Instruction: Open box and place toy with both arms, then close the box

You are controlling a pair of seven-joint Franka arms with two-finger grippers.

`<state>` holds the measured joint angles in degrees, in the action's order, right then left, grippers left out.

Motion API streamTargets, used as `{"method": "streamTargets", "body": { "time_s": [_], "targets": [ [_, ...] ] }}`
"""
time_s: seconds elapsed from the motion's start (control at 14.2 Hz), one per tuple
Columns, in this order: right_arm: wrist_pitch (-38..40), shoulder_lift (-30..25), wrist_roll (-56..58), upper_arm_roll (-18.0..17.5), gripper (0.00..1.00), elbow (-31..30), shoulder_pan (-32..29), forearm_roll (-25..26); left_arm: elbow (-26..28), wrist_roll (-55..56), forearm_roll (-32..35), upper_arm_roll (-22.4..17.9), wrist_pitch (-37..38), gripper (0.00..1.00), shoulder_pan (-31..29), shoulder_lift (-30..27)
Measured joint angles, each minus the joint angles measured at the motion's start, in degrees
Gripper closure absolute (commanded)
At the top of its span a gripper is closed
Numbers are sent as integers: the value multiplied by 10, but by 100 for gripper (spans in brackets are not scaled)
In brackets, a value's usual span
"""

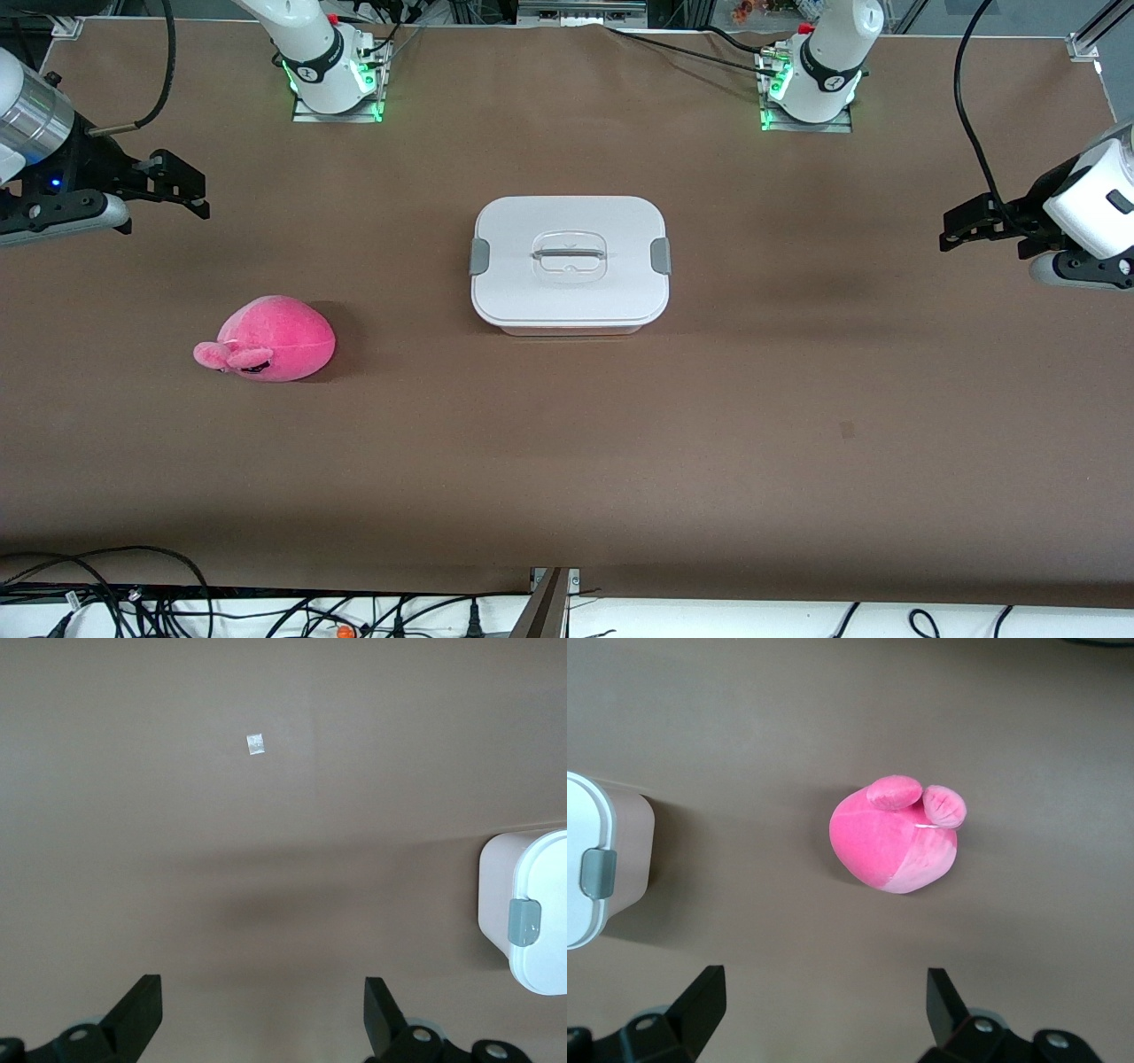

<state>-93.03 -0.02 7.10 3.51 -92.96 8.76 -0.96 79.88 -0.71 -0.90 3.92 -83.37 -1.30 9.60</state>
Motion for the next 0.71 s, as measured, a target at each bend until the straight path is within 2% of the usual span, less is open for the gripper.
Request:
{"method": "streamTargets", "body": {
  "time_s": [0.71],
  "targets": [
    [9, 0, 0, 9, 0, 2, -4, 0, 0, 0, 0, 4, 0, 0, 5, 1]
  ]
}}
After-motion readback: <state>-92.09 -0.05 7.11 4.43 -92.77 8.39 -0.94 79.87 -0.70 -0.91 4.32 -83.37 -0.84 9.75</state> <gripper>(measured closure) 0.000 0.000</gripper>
